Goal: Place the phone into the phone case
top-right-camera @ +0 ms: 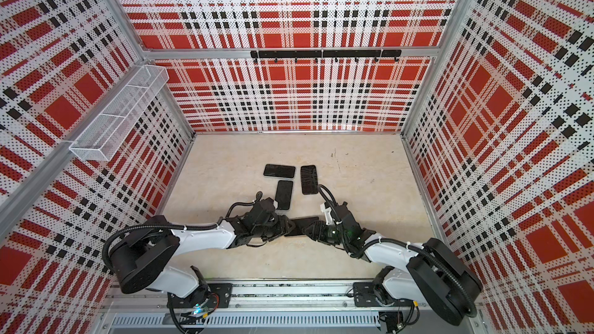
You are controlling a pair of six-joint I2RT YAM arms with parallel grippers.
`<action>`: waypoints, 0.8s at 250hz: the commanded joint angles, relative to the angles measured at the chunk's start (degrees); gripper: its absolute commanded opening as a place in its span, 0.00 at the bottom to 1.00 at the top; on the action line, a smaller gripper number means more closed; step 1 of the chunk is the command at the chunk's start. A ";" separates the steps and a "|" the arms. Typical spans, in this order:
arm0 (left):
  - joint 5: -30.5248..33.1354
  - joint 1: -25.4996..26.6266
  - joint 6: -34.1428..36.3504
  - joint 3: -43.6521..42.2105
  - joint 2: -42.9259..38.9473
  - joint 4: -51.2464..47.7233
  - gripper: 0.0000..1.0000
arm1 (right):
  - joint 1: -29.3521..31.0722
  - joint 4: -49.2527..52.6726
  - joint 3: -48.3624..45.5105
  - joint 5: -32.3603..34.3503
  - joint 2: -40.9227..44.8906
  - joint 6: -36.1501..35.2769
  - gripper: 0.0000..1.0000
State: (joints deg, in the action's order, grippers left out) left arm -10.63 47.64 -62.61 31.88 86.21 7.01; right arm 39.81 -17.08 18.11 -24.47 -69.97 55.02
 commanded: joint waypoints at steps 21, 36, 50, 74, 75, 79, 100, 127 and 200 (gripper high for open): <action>-1.61 0.48 -1.10 -2.00 -0.01 -1.34 0.62 | 0.18 -3.31 0.30 2.59 6.31 -2.48 0.49; -1.73 0.37 -1.03 -1.91 0.15 -1.29 0.62 | -0.13 -1.60 -0.31 4.01 8.24 -2.75 0.48; -1.84 0.26 -0.94 -1.81 0.29 -1.20 0.62 | -0.43 -0.26 -0.47 4.76 9.55 -3.20 0.47; -2.01 0.18 -0.85 -1.55 0.64 -1.20 0.62 | -1.17 1.83 -0.34 5.07 10.64 -3.91 0.45; -2.06 0.18 -0.85 -1.51 0.63 -1.20 0.62 | -1.25 1.90 -0.35 5.10 10.65 -3.94 0.45; -2.08 0.18 -0.85 -1.46 0.67 -1.20 0.62 | -1.32 2.14 -0.40 5.02 10.65 -4.08 0.44; -2.05 0.09 -0.76 -1.29 0.85 -1.19 0.62 | -1.62 2.87 -0.16 4.88 10.41 -4.70 0.40; -1.96 0.09 -0.85 -1.16 0.91 -1.12 0.62 | -1.60 3.70 0.20 5.04 9.72 -5.61 0.32; -1.76 -0.17 -0.84 -1.43 0.73 -1.12 0.62 | -1.60 6.89 1.44 5.26 8.89 -8.16 0.06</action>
State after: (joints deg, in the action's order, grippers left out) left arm -12.08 47.66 -62.96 31.35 86.11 7.90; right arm 38.13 -9.56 18.13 -19.29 -61.04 49.08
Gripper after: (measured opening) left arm 0.618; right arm 0.147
